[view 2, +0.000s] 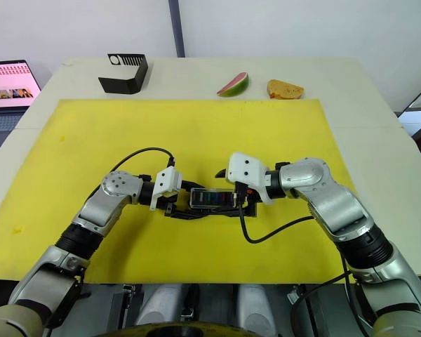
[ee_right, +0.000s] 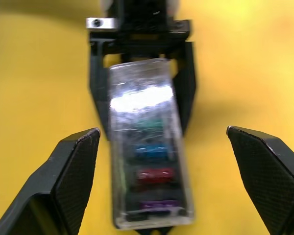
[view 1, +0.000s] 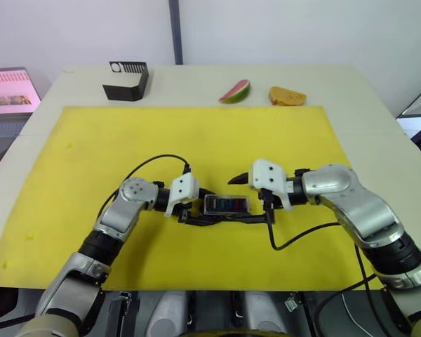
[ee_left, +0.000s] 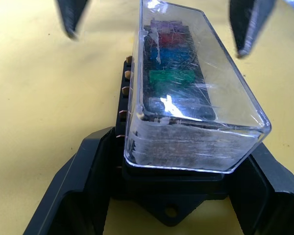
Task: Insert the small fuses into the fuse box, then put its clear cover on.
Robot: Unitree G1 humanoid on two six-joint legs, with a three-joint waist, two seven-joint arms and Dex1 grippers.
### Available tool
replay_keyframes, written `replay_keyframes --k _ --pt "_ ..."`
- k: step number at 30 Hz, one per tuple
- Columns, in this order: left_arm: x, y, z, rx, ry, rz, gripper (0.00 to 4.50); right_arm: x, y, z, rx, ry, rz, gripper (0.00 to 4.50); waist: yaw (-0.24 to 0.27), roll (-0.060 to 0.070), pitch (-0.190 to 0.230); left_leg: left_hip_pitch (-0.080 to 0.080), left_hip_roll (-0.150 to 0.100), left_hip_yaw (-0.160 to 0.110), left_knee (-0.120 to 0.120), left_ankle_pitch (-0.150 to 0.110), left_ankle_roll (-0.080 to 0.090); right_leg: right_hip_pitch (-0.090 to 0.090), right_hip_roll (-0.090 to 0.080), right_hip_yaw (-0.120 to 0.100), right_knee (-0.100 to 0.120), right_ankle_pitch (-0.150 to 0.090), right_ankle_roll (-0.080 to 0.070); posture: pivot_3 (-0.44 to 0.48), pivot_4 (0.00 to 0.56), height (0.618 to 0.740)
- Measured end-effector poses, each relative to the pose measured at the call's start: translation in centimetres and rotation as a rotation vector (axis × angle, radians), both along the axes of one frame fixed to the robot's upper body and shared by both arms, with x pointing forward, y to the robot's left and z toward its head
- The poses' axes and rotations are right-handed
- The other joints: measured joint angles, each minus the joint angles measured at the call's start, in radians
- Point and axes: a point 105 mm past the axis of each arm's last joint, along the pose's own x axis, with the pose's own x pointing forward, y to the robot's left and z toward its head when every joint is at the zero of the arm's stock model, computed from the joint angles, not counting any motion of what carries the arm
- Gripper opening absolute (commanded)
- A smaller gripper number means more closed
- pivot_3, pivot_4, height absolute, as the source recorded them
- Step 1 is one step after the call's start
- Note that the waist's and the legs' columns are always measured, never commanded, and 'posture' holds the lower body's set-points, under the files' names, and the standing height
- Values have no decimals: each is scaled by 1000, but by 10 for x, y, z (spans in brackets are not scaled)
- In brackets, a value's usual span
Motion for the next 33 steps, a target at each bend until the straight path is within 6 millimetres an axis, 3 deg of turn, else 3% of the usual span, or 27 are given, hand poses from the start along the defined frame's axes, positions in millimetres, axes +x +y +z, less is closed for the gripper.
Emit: replay_keyframes --k 22,33 --pt "-1 0 0 4 -11 6 2601 4 -2 -6 11 22 -29 4442 0 0 0 0 0 0 0 0 0 0 0 0 0 0 0 0 150 740" --pt "0 -2 1 7 -19 5 2601 2 -1 3 41 27 -2 4442 0 0 0 0 0 0 0 0 0 0 0 0 0 0 0 0 150 740"
